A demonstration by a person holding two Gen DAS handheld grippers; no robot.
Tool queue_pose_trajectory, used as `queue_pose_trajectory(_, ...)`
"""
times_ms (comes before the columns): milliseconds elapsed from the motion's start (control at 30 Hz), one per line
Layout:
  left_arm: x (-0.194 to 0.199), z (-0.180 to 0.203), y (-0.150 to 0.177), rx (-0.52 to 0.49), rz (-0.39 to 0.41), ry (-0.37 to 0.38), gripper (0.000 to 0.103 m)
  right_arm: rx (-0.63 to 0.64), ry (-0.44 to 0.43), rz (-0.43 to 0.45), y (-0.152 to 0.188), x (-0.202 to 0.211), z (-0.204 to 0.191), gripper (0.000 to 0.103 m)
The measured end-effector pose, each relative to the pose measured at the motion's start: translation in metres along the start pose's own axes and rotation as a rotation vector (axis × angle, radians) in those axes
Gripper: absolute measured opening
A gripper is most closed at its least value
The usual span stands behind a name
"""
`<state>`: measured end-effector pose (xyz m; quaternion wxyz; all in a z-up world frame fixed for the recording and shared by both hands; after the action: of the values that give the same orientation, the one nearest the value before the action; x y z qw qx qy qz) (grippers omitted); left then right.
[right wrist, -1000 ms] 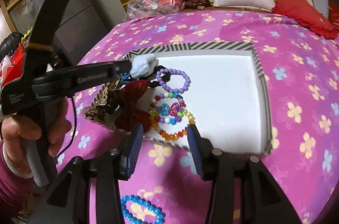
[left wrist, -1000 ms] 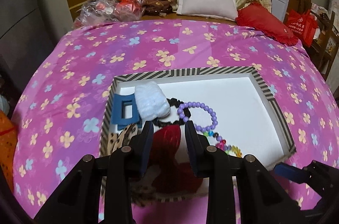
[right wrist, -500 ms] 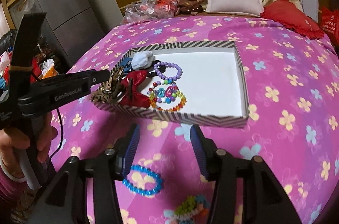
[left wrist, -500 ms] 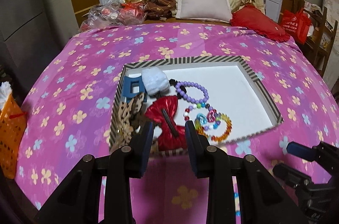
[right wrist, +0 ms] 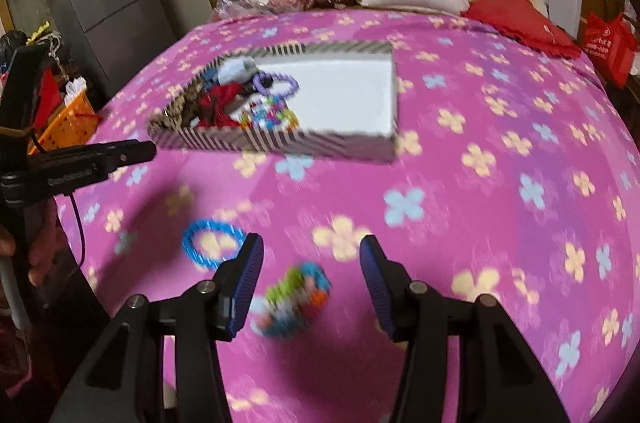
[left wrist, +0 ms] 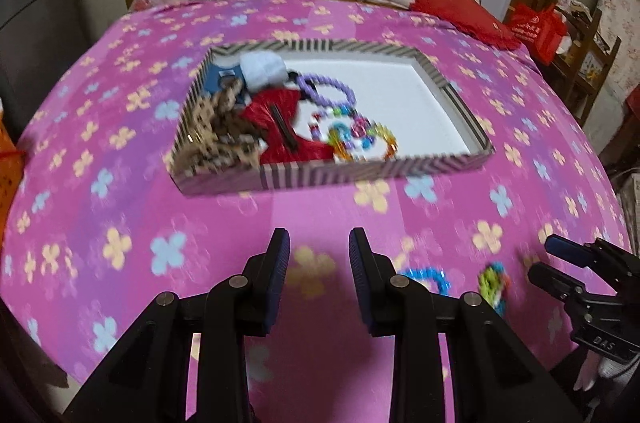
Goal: Organize jewelry
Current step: 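Grasp the blue bead bracelet with the left tool while the right tool grasps the green flower bracelet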
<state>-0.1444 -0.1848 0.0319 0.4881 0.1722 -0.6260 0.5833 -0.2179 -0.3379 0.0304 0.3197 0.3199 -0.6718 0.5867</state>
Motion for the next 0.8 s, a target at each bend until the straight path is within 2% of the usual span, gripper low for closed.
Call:
queue_pose_trajectory(167,-0.011,0.004,0.018,0.01,-0.045,0.018,0.034,0.012,-0.004,-0.043,0.024,-0.01,-0.001,0.053)
queue_pose_trajectory(333,-0.023,0.011,0.028,0.004,-0.076,0.029,0.035,0.056,0.006,-0.045,0.028,-0.022,-0.01,0.051)
queue_pose_trajectory(433,-0.029,0.019,0.032,-0.024,-0.088,0.032,0.036,0.087,0.036,-0.045,0.027,-0.03,-0.014,0.047)
queue_pose_trajectory(567,-0.035,0.025,0.034,-0.059,-0.082,0.005,0.038,0.081,0.005,-0.039,0.025,-0.037,-0.014,0.036)
queue_pose_trajectory(667,-0.041,0.028,0.036,-0.067,-0.1,0.016,0.039,0.096,-0.011,-0.028,0.025,-0.038,-0.016,0.029)
queue_pose_trajectory(800,-0.049,0.032,0.039,-0.094,-0.12,0.014,0.04,0.092,-0.026,-0.017,0.025,-0.037,-0.015,0.027)
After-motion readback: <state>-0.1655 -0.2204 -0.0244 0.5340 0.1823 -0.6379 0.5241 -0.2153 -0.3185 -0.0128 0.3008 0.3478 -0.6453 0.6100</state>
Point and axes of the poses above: each gripper's, at about its wrist camera, not at the fingertips, and x roughly against the way its jaws point, z to its right, y to its underside, the point moved 4 cm from there along -x, roughly the way its jaws point, and after that the axes turned 4 degrees about y, right-handed, at the moved point
